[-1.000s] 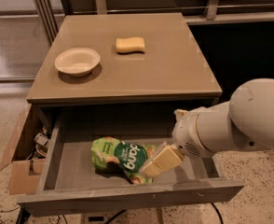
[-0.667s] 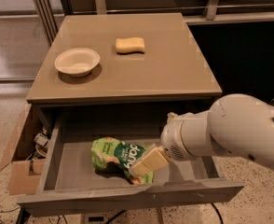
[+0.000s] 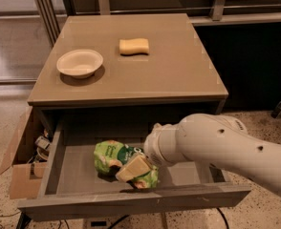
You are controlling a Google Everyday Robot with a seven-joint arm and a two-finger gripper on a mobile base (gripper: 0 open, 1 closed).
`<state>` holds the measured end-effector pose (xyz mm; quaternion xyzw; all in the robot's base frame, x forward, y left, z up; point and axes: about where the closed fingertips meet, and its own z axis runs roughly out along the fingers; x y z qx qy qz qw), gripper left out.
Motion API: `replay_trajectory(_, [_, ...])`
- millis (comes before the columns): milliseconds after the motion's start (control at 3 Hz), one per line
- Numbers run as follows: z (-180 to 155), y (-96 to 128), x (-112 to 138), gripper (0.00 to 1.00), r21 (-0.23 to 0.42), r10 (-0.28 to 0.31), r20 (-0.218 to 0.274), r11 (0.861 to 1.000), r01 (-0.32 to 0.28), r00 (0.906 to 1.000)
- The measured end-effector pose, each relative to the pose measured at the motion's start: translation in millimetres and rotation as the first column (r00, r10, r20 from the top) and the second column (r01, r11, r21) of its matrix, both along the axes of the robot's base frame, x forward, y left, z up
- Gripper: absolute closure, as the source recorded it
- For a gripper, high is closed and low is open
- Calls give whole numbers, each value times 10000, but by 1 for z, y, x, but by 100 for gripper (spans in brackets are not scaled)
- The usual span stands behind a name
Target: Pick green rice chip bag from top drawer and place on counter
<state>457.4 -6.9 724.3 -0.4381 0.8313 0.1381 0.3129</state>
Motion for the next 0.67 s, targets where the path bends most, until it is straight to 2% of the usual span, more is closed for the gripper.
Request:
replay_trajectory(333, [-14, 10, 12, 0, -218, 403, -310, 9989, -410, 9987])
replay_trajectory(667, [-16, 12, 12, 0, -302, 448, -348, 9985, -459, 9984])
